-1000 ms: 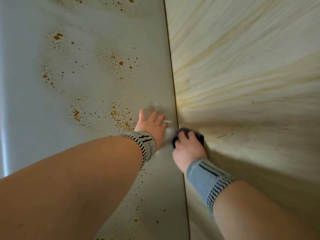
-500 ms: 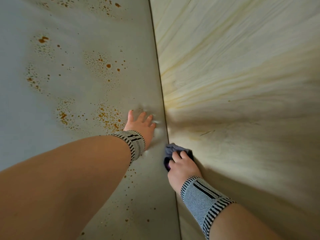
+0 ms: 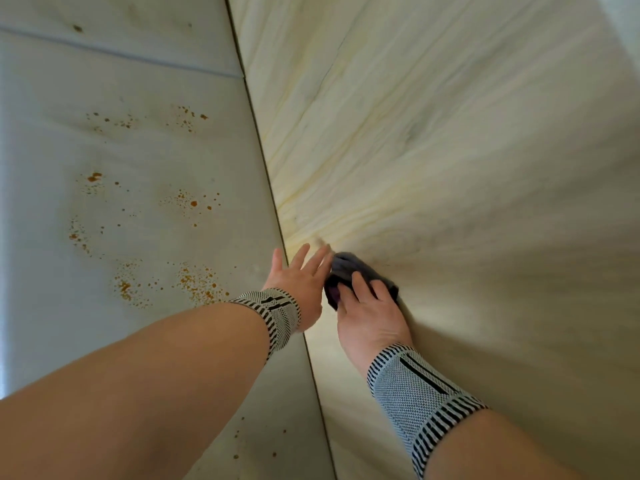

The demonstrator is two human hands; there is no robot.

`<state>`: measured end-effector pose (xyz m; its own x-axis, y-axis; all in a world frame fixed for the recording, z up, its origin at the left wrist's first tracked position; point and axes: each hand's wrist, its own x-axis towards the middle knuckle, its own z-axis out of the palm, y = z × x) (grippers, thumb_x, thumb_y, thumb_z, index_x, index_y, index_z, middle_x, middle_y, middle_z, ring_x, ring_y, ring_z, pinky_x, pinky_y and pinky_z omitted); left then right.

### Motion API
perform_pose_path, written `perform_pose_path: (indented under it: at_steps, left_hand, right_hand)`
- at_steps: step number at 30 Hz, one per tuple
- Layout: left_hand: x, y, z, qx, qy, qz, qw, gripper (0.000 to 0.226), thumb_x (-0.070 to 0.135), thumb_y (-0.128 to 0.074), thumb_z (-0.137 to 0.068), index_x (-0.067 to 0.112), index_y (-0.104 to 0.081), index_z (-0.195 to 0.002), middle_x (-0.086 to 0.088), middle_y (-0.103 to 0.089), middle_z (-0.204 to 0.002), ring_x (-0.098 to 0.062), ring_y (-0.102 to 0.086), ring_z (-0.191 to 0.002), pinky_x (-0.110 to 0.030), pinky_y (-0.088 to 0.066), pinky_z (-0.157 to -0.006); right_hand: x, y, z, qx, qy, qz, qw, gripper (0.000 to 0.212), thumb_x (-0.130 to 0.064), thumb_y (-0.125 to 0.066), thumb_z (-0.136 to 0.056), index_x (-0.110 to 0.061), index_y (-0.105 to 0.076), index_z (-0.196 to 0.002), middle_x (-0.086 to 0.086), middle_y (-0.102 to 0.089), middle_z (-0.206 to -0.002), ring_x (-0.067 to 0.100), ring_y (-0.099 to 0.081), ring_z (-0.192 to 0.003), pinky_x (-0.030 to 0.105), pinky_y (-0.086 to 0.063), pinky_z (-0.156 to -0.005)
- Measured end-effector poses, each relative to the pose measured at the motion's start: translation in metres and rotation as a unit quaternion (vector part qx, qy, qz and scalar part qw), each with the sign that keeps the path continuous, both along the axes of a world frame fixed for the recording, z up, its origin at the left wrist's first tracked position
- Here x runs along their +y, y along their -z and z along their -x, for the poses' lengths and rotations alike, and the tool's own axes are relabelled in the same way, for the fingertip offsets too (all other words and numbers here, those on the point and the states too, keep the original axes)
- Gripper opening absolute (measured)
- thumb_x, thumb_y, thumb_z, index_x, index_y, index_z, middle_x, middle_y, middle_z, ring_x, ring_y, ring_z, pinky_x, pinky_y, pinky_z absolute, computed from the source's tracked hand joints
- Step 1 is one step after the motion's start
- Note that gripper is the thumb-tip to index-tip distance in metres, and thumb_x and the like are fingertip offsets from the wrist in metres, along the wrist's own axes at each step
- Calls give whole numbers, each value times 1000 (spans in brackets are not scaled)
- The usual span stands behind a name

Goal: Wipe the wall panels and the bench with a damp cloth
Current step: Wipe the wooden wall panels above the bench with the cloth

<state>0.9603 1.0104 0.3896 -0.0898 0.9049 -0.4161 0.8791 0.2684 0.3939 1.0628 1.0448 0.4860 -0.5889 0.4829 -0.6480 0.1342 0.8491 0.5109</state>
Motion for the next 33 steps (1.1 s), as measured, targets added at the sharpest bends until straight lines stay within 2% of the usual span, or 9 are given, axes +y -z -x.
perform_pose_path:
  at_steps: [7,12,16,20,23,25,29,31,33]
  left_hand:
    - [-8,-86,-9,14,-3,-53,998,86,43,-39,-101,19,28,-150,5,28,-161,-24,17,-151,-63,2,-118]
    - [-10,-153,-17,29,-6,-103,994,89,44,-41,-100,18,27,-151,4,29,-160,-23,17,-151,-62,1,-118]
    - [-14,-195,-23,51,1,-134,990,89,43,-43,-100,19,25,-152,5,29,-160,-23,16,-151,-63,0,-118]
    - [-20,-227,-36,61,16,-154,986,88,41,-44,-99,21,24,-152,5,29,-160,-24,16,-151,-62,-2,-119]
    - [-28,-247,-45,74,32,-165,983,87,39,-44,-100,26,24,-152,5,30,-160,-23,16,-151,-60,-4,-120]
    - [-37,-257,-50,89,49,-167,981,86,35,-44,-100,29,25,-152,5,31,-160,-23,16,-151,-59,-4,-120]
    - [-50,-266,-53,98,54,-157,981,91,17,-47,-97,26,27,-151,6,31,-160,-21,15,-151,-55,-2,-120]
    - [-53,-269,-47,105,48,-149,982,92,9,-45,-95,22,26,-151,5,30,-160,-20,14,-151,-53,-2,-121]
    - [-53,-274,-35,116,51,-145,981,88,6,-41,-95,18,25,-152,3,29,-160,-20,14,-151,-52,-3,-122]
  right_hand:
    - [-7,-84,-13,105,48,-30,993,55,-19,-23,-103,-5,-10,-154,6,-13,-161,29,4,-149,42,-1,-118]
    - [-17,-143,-25,147,43,-78,985,55,-22,-22,-104,-9,-7,-155,4,-9,-162,30,10,-148,42,1,-119]
    - [-28,-183,-39,167,32,-117,978,56,-25,-20,-104,-10,-4,-156,3,-3,-163,32,20,-147,43,12,-117]
    - [-40,-211,-62,203,37,-138,969,56,-22,-21,-104,-10,-5,-155,4,-4,-163,34,21,-146,44,23,-108]
    - [-52,-224,-84,237,37,-140,961,56,-20,-19,-102,-10,-7,-155,6,-7,-163,36,19,-146,48,25,-103]
    - [-61,-230,-100,247,46,-134,959,57,-18,-16,-100,-8,-6,-155,7,-6,-163,37,17,-146,48,23,-106]
    - [-72,-235,-123,220,80,-110,966,61,-21,-30,-104,-7,0,-155,8,1,-163,37,16,-147,48,10,-117]
    - [-73,-234,-121,249,77,-112,959,53,-14,-25,-98,-3,-27,-150,15,-24,-158,41,-9,-147,52,-11,-118]
    - [-68,-230,-117,276,81,-122,950,59,-11,-19,-87,-1,-56,-133,15,-53,-141,42,-37,-137,53,-30,-109]
